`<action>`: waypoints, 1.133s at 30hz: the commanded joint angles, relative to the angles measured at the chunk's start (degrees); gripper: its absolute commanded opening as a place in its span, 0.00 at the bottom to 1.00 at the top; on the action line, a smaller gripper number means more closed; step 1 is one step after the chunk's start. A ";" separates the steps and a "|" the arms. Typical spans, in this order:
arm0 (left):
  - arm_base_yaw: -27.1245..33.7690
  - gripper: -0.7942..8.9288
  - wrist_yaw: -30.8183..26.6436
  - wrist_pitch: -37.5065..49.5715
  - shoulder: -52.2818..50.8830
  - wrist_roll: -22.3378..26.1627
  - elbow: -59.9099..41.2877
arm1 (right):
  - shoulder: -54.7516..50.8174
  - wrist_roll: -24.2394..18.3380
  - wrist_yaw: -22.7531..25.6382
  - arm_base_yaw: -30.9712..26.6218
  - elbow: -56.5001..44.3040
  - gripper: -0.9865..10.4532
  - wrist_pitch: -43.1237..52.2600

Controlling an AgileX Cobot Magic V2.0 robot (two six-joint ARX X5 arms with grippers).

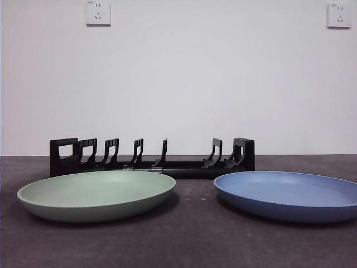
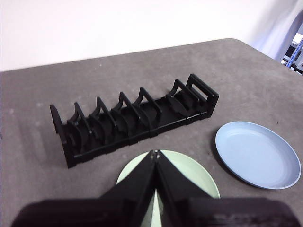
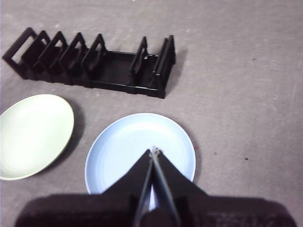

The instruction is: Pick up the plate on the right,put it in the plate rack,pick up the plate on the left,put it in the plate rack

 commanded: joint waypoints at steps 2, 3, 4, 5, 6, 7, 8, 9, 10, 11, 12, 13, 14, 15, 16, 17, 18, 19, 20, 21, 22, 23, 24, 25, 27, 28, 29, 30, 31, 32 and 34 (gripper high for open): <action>-0.68 0.08 0.57 -0.07 1.27 1.09 0.42 | 0.00 -0.74 -0.96 0.02 0.26 0.09 0.07; -0.74 0.12 1.07 -0.09 1.38 1.09 0.44 | 0.00 -0.72 -0.98 0.02 0.26 0.09 0.04; -0.81 0.25 1.68 -0.02 1.44 1.09 0.44 | 0.00 -0.72 -0.98 0.02 0.26 0.09 0.00; -0.87 0.44 1.79 0.00 1.44 1.11 0.44 | 0.00 -0.70 -1.03 0.02 0.26 0.14 0.07; -1.03 0.62 1.81 0.09 1.44 1.11 0.44 | 0.00 -0.48 -1.03 0.02 0.26 0.25 0.13; -1.29 0.70 1.81 0.17 1.44 1.16 0.44 | 0.07 -0.31 -1.05 0.02 0.26 0.38 0.11; -1.62 0.70 2.05 0.17 1.44 1.84 0.44 | 0.11 -0.26 -1.03 0.02 0.26 0.52 0.04; -2.01 0.70 3.10 0.13 1.44 2.82 0.44 | 0.13 0.31 -1.03 0.02 0.26 0.61 0.04; -2.40 0.70 4.20 0.22 1.44 3.39 0.44 | 0.24 1.22 -1.07 0.02 0.26 0.62 0.07; -2.86 0.70 4.59 0.42 1.49 4.20 0.48 | 0.46 1.20 -1.60 0.02 0.26 0.62 -0.07; -3.43 0.70 4.55 0.42 1.60 5.57 0.59 | 0.85 1.27 -1.88 0.02 0.28 0.62 -0.26; -4.15 0.70 4.46 0.35 1.62 7.48 0.74 | 1.25 1.29 -2.21 0.02 0.28 0.62 -0.59; -5.01 0.70 4.33 0.35 1.64 9.18 0.83 | 1.64 1.68 -2.54 0.02 0.28 0.62 -1.05; -5.90 0.70 4.31 0.35 1.73 11.04 0.87 | 2.19 1.73 -2.49 0.04 0.28 0.61 -1.46; -6.82 0.70 4.31 0.22 1.75 12.87 0.87 | 2.67 1.77 -2.49 0.04 0.28 0.61 -1.75; -7.74 0.70 4.28 0.15 2.03 14.75 0.87 | 3.23 2.43 -2.47 0.04 0.28 0.61 -2.01; -8.55 0.70 4.26 0.20 2.32 16.37 0.87 | 4.17 2.54 -2.45 0.04 0.28 0.61 -2.08; -9.29 0.70 4.02 0.22 2.89 18.25 0.87 | 5.25 2.60 -2.38 0.04 0.28 0.61 -2.08; -10.05 0.70 2.71 0.24 3.63 19.89 0.87 | 6.64 2.75 -2.08 0.04 0.28 0.61 -2.03; -10.86 0.70 1.25 0.22 4.50 21.16 0.87 | 8.39 2.75 -1.38 0.04 0.28 0.61 -2.08; -11.39 0.70 0.83 0.22 5.05 21.81 0.87 | 9.60 2.78 -0.87 0.04 0.28 0.61 -2.10; -12.17 0.70 0.55 0.22 5.70 22.58 0.87 | 11.39 2.82 -0.44 0.04 0.28 0.61 -2.12; -12.79 0.70 0.11 0.28 6.19 23.06 0.87 | 12.83 2.93 -0.20 0.04 0.28 0.61 -2.16; -13.51 0.70 -0.26 0.35 6.69 23.69 0.87 | 14.34 3.02 0.13 0.04 0.28 0.61 -2.12; -15.28 0.70 -0.24 0.52 7.78 25.05 0.90 | 18.14 3.08 1.16 0.04 0.28 0.61 -1.95; -16.11 0.70 -0.28 0.66 8.20 25.22 0.94 | 19.91 3.08 1.42 0.04 0.28 0.61 -1.84; -17.16 0.70 -0.31 0.87 8.72 25.22 1.09 | 22.29 3.08 1.46 0.04 0.28 0.61 -1.62; -17.97 0.70 -0.31 0.98 9.16 25.29 1.38 | 24.13 3.08 1.53 0.04 0.28 0.61 -1.36; -18.82 0.70 -0.33 0.94 9.70 25.33 1.95 | 26.25 3.13 1.68 0.04 0.28 0.61 -1.01; -19.58 0.70 -0.31 0.94 10.12 25.35 2.51 | 28.13 3.13 1.79 0.04 0.28 0.61 -0.61; -21.16 0.70 -0.39 0.98 10.88 25.62 3.96 | 32.11 3.15 2.54 0.04 0.28 0.61 0.31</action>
